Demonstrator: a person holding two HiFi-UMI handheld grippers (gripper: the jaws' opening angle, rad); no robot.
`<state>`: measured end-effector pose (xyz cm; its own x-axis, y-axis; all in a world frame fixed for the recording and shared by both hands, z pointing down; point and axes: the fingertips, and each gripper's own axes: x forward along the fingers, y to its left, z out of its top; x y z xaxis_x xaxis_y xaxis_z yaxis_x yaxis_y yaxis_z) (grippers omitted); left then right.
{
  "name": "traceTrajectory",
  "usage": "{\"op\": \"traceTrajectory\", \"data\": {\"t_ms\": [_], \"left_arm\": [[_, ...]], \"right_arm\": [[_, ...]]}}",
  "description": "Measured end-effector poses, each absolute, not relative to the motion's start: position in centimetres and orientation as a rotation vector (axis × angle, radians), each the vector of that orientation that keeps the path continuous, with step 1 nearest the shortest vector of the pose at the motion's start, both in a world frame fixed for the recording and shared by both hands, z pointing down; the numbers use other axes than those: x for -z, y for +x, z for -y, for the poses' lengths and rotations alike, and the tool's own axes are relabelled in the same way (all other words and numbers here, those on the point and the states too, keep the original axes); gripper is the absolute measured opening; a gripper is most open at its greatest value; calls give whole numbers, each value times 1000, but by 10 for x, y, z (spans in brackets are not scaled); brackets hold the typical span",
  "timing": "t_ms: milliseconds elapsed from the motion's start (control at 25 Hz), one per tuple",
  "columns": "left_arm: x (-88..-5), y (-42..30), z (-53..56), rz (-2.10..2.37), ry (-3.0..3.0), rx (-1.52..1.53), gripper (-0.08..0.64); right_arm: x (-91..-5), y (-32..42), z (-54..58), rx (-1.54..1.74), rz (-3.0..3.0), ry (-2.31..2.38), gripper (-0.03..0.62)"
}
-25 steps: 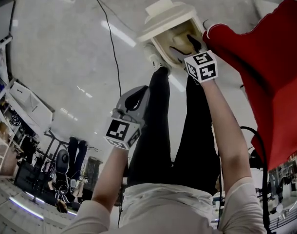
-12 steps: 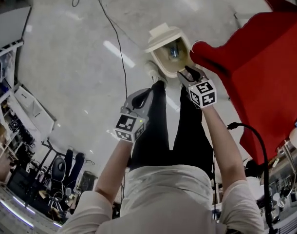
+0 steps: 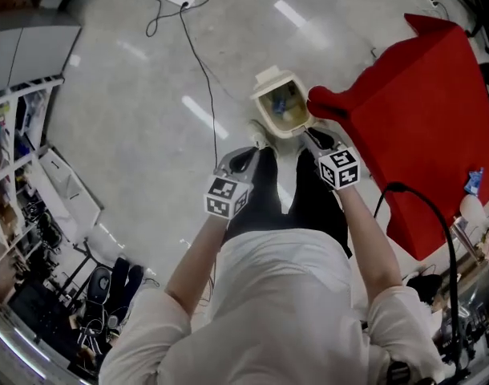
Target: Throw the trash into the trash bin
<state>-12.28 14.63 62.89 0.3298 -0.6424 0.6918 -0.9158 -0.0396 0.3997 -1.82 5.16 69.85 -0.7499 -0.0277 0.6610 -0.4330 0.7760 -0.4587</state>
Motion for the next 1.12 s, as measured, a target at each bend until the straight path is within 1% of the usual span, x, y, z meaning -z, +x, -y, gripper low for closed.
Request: {"op": "traceTrajectory", "data": {"t_ms": [240,440,760,1120], "left_arm": [[-577,-111,-147,1392,1804,-400,5],[-542,-105,-145,1402,1849,-400,5],[-496,-88,-156,1356,1931,-412,5],[-475,-89,-160,1357,1958,-407,5]], "right_arm": [[-623,0,-61,-779,2364,327,3],[-574,15,-68,-770,2404,325,2],[-522,44,-76,-822,2422,375,2],[-487,65,-71,-873,2456,471,2]]}}
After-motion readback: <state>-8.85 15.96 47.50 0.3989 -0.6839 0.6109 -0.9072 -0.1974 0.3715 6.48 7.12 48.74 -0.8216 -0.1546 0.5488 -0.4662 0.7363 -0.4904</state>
